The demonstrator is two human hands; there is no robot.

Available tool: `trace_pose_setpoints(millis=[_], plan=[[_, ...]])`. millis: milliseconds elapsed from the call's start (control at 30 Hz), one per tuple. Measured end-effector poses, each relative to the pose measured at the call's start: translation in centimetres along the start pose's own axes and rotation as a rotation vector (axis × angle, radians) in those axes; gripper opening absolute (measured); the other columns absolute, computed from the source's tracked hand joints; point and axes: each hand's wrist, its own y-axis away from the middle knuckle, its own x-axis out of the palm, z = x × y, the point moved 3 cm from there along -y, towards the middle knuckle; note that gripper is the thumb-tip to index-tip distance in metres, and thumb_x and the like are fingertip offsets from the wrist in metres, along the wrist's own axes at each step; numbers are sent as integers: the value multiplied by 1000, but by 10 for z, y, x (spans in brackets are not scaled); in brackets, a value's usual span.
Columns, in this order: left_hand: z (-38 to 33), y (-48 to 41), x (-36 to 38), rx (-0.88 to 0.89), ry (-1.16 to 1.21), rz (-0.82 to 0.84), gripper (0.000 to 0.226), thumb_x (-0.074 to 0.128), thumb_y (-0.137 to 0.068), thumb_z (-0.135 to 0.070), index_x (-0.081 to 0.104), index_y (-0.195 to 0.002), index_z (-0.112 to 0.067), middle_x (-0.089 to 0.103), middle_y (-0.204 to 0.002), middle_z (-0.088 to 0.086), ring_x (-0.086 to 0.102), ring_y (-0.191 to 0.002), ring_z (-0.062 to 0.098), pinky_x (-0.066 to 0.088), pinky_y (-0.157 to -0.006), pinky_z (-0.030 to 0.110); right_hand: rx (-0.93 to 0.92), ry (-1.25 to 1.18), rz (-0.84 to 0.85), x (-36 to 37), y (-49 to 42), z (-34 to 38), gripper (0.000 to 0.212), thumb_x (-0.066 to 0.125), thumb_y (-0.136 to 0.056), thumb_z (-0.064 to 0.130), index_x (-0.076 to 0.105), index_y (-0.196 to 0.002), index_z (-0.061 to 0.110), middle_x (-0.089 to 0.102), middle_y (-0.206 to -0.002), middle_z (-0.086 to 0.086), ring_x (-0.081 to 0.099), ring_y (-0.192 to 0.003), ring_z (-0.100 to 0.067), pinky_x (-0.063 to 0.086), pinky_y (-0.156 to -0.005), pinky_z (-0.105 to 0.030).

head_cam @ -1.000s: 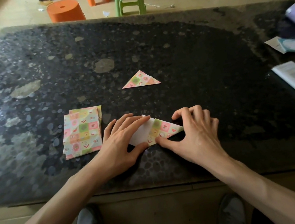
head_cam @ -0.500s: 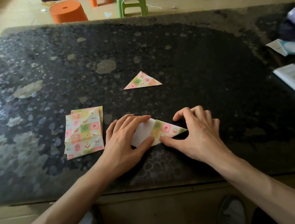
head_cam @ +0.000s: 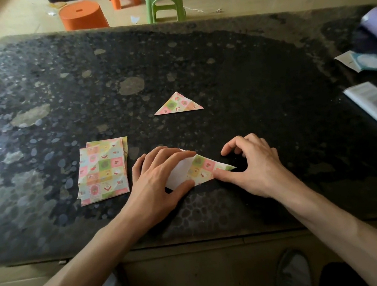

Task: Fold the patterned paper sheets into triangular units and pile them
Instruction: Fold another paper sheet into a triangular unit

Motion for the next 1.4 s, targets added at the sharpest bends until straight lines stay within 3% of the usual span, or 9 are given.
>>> trace_pose_setpoints(millis=[267, 400, 633, 1067, 1300, 1400], plan=[[0, 1, 3, 32, -65, 53, 48, 37, -93, -66, 47, -140, -63, 35, -146, -23, 17, -148, 4, 8, -124, 46, -34, -44, -21, 0, 1, -3, 46, 79, -76, 64, 58, -109, 41, 47, -114, 12, 43, -113, -9, 28, -91, -31], [1, 3, 3, 52, -104, 49, 47, 35, -97, -64, 46, -142, -61, 35, -149, -21, 18, -150, 8, 14, -124, 52, -19, -54, -9, -9, -3, -9, 41, 82, -77, 58, 60, -107, 42, 51, -108, 14, 48, -108, -10, 39, -95, -33], [2, 2, 2, 52, -110, 59, 48, 34, -96, -66, 46, -142, -62, 35, -149, -21, 17, -151, 9, 16, -123, 55, -26, -41, 3, -10, -3, -11, 36, 81, -79, 56, 60, -105, 44, 51, -110, 15, 46, -107, -8, 41, -97, -34], [3, 3, 3, 39, -97, 75, 48, 33, -95, -67, 43, -142, -64, 32, -151, -23, 13, -152, 7, 11, -125, 52, -39, -98, 42, -18, -9, -17, 27, 81, -89, 27, 63, -102, 44, 54, -107, 16, 53, -104, -5, 42, -83, -23], [2, 3, 2, 35, -70, 28, 45, 39, -96, -66, 50, -140, -60, 37, -148, -24, 19, -150, 5, 15, -124, 51, -52, -123, 89, -20, -11, -19, 23, 75, -94, 27, 67, -107, 44, 53, -109, 16, 52, -108, -5, 41, -87, -24], [1, 3, 2, 33, -64, 10, 46, 40, -94, -66, 53, -138, -59, 39, -146, -23, 22, -149, 5, 17, -123, 52, -29, -134, 65, -17, -9, -17, 16, 73, -92, 45, 65, -106, 44, 52, -106, 17, 51, -109, -7, 43, -92, -28]])
